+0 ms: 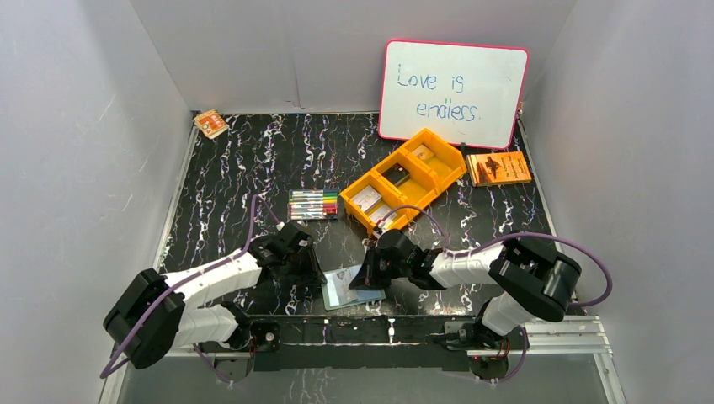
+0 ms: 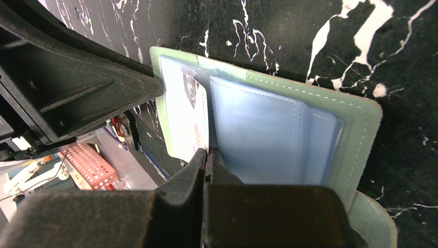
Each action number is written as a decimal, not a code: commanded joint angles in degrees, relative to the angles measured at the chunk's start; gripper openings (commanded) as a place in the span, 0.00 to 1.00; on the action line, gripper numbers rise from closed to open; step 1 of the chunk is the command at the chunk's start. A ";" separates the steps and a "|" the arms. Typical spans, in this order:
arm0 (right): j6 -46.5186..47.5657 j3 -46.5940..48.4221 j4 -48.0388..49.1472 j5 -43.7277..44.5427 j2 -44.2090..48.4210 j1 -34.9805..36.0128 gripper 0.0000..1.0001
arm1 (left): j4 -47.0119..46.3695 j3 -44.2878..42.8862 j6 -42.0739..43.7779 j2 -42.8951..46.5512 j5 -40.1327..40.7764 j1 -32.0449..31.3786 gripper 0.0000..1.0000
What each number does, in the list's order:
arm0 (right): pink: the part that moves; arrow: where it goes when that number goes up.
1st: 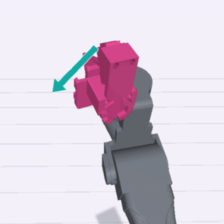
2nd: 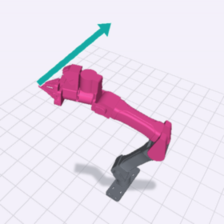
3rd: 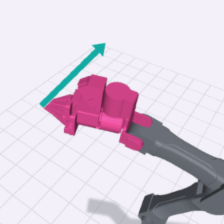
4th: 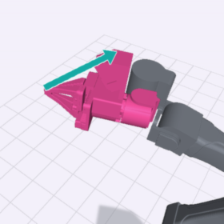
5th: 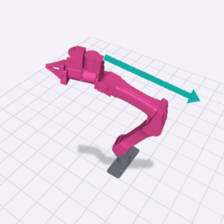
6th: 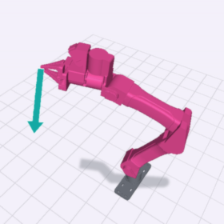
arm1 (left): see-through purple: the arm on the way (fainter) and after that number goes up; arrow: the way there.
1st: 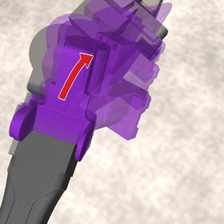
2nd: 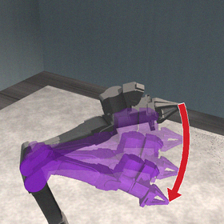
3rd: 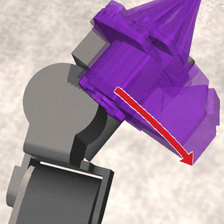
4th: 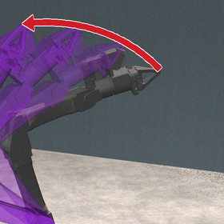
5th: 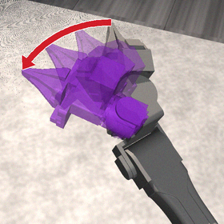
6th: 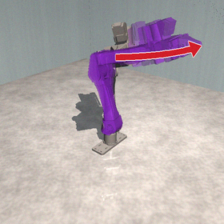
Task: Put the credit cards into the card holder
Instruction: Insert the credit card into the card holder, then adjust the card holder at the center of the board.
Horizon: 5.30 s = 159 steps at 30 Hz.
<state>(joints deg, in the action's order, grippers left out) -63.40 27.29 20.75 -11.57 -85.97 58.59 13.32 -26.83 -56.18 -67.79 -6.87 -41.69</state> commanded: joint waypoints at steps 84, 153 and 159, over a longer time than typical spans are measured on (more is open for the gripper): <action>2.71 7.94 -11.14 11.93 -1.59 6.26 0.49 | 4.47 0.21 1.07 -1.97 -1.40 -0.11 0.04; 5.97 4.16 -30.10 18.18 25.54 0.26 0.57 | 17.69 -7.04 1.08 10.57 9.20 -0.11 0.25; 15.64 17.14 -41.43 22.01 29.16 -11.48 0.65 | 22.12 -9.80 0.63 16.00 14.24 -0.14 0.38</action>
<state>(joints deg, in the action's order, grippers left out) -55.18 36.71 -13.61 5.89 -57.69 55.29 30.48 -33.76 -55.51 -55.68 2.20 -41.74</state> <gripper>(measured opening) 0.628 0.340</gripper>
